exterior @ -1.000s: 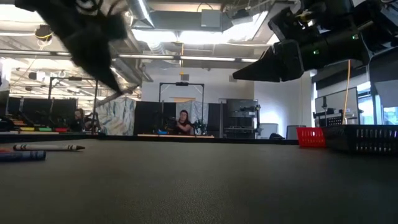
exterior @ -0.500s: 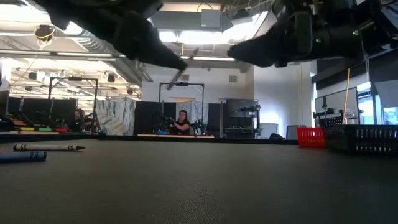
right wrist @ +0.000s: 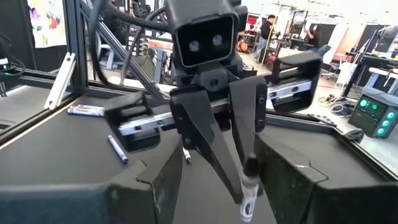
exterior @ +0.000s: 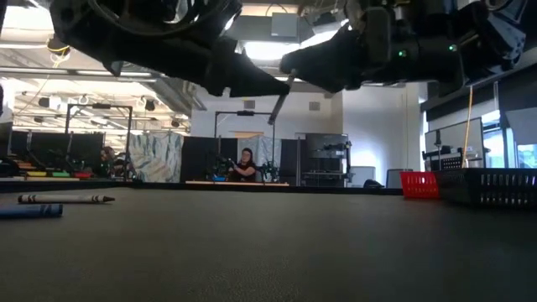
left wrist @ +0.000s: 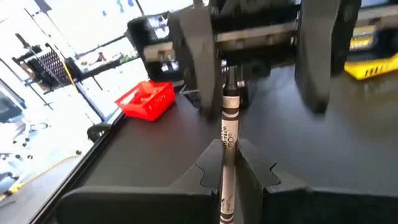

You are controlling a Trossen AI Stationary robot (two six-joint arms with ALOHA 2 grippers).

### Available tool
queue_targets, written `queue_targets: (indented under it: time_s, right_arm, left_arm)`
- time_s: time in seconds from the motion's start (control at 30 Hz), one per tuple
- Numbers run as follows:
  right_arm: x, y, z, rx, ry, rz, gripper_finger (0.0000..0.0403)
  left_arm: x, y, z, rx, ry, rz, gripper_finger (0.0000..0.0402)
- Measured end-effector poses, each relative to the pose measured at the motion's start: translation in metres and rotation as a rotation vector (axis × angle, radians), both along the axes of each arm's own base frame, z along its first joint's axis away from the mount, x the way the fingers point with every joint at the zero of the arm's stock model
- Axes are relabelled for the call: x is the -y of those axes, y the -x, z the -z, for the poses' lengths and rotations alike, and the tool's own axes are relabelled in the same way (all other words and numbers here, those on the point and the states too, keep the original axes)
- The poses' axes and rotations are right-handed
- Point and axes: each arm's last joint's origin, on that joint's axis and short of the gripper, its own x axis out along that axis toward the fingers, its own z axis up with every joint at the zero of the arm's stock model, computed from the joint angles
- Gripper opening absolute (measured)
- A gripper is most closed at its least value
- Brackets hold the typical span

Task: Sort crayons
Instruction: Put the black crayon into the black bin

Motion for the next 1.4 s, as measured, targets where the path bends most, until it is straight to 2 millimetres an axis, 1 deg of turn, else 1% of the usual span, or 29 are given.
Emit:
queue_targets:
  time_s: [0.13, 0.2, 0.3, 0.47, 0.5, 0.53, 0.57, 0.63, 0.7, 0.83, 0.9, 1.03, 1.13, 1.27, 1.33, 1.4]
  right_arm:
    - [-0.001, -0.004, 0.004, -0.012, 0.004, 0.000, 0.0194]
    - [-0.001, -0.004, 0.003, -0.010, 0.004, 0.000, 0.0180]
    - [0.000, -0.004, 0.003, -0.006, 0.023, 0.000, 0.0137]
    - [0.000, -0.004, 0.003, -0.008, 0.045, 0.002, 0.0038]
    - [0.000, -0.004, 0.003, -0.009, 0.053, 0.004, 0.0022]
    - [0.000, -0.004, 0.003, -0.009, 0.062, 0.006, 0.0015]
    - [0.000, -0.004, 0.003, -0.009, 0.075, 0.011, 0.0015]
    - [0.001, -0.004, 0.003, -0.009, 0.080, 0.059, 0.0026]
    - [0.003, -0.002, 0.001, -0.032, 0.089, 0.104, 0.0032]
    - [0.006, 0.007, -0.009, -0.120, 0.115, 0.160, 0.0014]
    - [0.008, 0.015, -0.017, -0.166, 0.123, 0.202, 0.0013]
    - [0.013, 0.034, -0.033, -0.255, 0.105, 0.274, 0.0028]
    - [0.016, 0.052, -0.043, -0.321, 0.073, 0.312, 0.0026]
    - [0.020, 0.079, -0.052, -0.420, 0.000, 0.342, 0.0014]
    - [0.022, 0.092, -0.055, -0.461, -0.047, 0.360, 0.0015]
    - [0.024, 0.105, -0.058, -0.498, -0.105, 0.386, 0.0024]
  left_arm:
    - [0.002, -0.001, -0.001, 0.026, -0.003, 0.000, 0.0015]
    - [0.004, -0.001, 0.000, 0.020, -0.013, 0.002, 0.0015]
    - [0.007, 0.000, -0.001, 0.021, -0.029, 0.013, 0.0015]
    - [0.007, 0.000, 0.000, 0.016, -0.021, 0.016, 0.0015]
    - [0.007, 0.000, 0.000, 0.016, -0.020, 0.015, 0.0015]
    - [0.007, 0.000, 0.000, 0.014, -0.022, 0.016, 0.0016]
    - [0.007, 0.000, 0.000, 0.013, -0.025, 0.018, 0.0019]
    - [0.007, 0.000, 0.000, 0.013, -0.027, 0.017, 0.0030]
    - [0.008, 0.000, 0.000, 0.014, -0.028, 0.014, 0.0049]
    - [0.015, 0.004, -0.001, -0.019, -0.042, 0.009, 0.0095]
    - [0.017, 0.007, -0.002, -0.045, -0.058, -0.023, 0.0114]
    - [0.015, 0.011, 0.002, -0.125, -0.096, -0.087, 0.0131]
    - [0.015, 0.013, 0.006, -0.171, -0.111, -0.090, 0.0133]
    - [0.013, 0.013, 0.008, -0.186, -0.109, -0.098, 0.0131]
    - [0.013, 0.013, 0.008, -0.188, -0.109, -0.099, 0.0131]
    - [0.013, 0.013, 0.008, -0.186, -0.107, -0.097, 0.0131]
